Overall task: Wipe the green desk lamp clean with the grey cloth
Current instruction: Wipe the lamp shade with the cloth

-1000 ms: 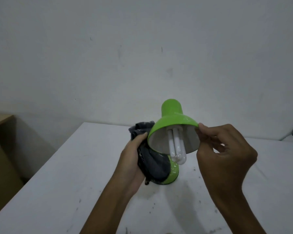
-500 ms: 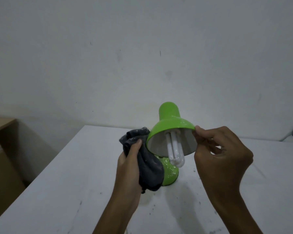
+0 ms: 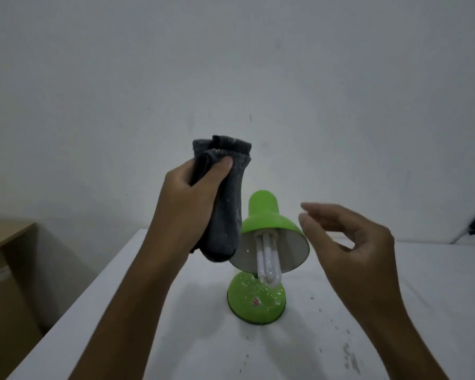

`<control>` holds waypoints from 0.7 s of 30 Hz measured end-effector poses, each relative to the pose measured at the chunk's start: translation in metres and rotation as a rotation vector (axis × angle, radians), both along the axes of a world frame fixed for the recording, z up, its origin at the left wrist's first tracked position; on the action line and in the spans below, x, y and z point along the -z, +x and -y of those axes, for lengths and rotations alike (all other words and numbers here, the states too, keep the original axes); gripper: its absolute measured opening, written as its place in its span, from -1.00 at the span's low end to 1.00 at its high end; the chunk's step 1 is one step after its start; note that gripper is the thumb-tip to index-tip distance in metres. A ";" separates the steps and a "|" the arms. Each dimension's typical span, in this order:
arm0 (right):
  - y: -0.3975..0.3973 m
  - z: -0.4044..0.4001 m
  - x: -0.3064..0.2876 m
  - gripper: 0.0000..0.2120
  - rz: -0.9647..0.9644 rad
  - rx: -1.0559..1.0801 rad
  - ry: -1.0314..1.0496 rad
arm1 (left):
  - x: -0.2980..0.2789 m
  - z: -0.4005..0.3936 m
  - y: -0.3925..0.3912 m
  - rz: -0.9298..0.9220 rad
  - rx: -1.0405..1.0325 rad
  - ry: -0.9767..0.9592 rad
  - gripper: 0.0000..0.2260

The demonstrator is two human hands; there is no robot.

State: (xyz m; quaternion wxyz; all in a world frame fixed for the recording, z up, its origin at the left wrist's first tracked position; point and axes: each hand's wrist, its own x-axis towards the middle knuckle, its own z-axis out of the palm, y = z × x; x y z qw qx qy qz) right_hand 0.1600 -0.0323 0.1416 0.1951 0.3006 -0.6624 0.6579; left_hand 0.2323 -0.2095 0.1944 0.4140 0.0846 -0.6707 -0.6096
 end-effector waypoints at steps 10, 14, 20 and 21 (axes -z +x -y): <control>-0.022 0.033 -0.063 -0.71 0.119 -0.336 0.160 | -0.028 -0.019 -0.035 -0.007 -0.007 -0.128 -0.75; -0.032 0.037 -0.071 -0.68 0.188 -0.408 0.129 | -0.026 -0.027 -0.038 -0.031 0.121 -0.026 -0.83; -0.049 0.043 -0.076 -0.68 0.228 -0.519 0.107 | -0.023 -0.021 -0.044 -0.061 0.218 -0.003 -0.79; -0.053 0.045 -0.076 -0.68 0.227 -0.534 0.106 | -0.021 -0.019 -0.045 -0.060 0.245 -0.007 -0.77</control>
